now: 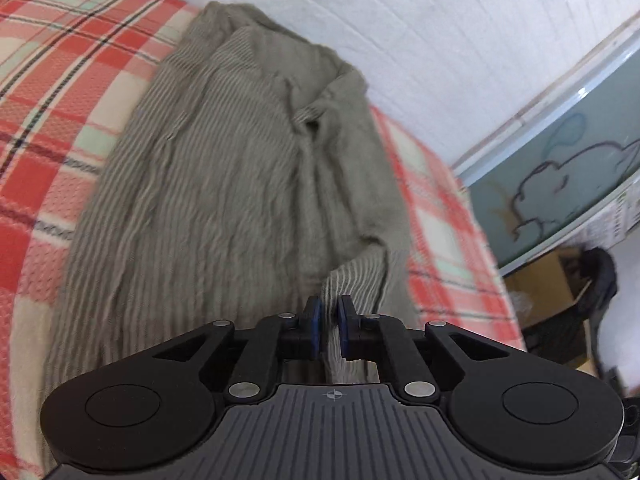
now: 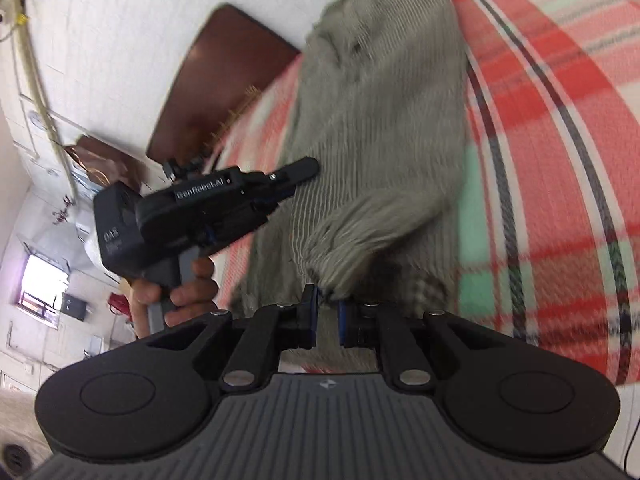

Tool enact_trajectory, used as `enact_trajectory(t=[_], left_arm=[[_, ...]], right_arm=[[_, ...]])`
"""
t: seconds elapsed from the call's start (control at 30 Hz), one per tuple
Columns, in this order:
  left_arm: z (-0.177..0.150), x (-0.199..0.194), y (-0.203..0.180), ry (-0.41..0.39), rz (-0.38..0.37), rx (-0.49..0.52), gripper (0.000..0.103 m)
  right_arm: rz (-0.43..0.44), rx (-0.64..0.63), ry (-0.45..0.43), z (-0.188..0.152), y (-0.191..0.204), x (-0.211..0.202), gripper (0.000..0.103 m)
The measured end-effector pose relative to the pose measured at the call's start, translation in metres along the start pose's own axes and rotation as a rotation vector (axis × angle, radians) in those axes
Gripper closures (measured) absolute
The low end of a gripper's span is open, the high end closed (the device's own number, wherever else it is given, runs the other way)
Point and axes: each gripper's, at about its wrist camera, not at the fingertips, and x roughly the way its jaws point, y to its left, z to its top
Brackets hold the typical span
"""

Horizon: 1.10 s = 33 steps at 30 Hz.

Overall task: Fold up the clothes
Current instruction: 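Lay the cuff onto the shirt body and open both grippers, then pinch the shirt side edge with the left gripper and pull it flat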

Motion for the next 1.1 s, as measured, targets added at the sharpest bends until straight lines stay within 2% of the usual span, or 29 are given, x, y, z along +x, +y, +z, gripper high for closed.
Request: enact_trajectory(t=[0.03,0.07,0.1,0.17,0.2,0.3,0.4,0.53,0.63,0.83,1.1], left_arm=[[0.0,-0.003,0.0,-0.001,0.006,0.017,0.076],[0.001,-0.007,0.0,-0.005,0.009,0.036,0.073],[0.004,-0.012,-0.001,-0.015,0.012,0.057,0.071],[0.011,-0.023,-0.003,-0.044,0.026,0.096,0.053],[0.015,-0.029,-0.006,-0.064,0.036,0.111,0.05],[0.031,-0.038,-0.011,-0.108,0.046,0.142,0.047],[0.047,-0.031,-0.018,-0.119,0.04,0.164,0.047],[0.071,-0.003,-0.038,-0.144,0.083,0.234,0.047],[0.087,0.021,-0.048,-0.136,0.073,0.246,0.047],[0.111,0.074,-0.055,-0.087,0.09,0.265,0.047],[0.137,0.129,-0.029,-0.014,0.13,0.218,0.047]], right_arm=[[-0.009,0.009,0.015,-0.001,-0.003,-0.002,0.074],[-0.008,0.012,0.021,-0.001,-0.005,-0.008,0.058],[-0.003,0.011,0.023,0.001,-0.006,-0.015,0.052],[0.003,-0.005,0.013,0.005,-0.007,-0.032,0.05],[0.002,-0.026,-0.004,0.009,-0.006,-0.043,0.05],[-0.004,-0.051,-0.089,0.028,-0.005,-0.069,0.049],[-0.052,-0.09,-0.184,0.055,-0.001,-0.077,0.049],[-0.095,-0.161,-0.267,0.107,0.003,-0.064,0.047],[-0.091,-0.16,-0.305,0.15,0.0,-0.046,0.047],[-0.09,-0.15,-0.311,0.215,-0.012,-0.006,0.047],[-0.088,-0.137,-0.239,0.249,-0.034,0.029,0.047]])
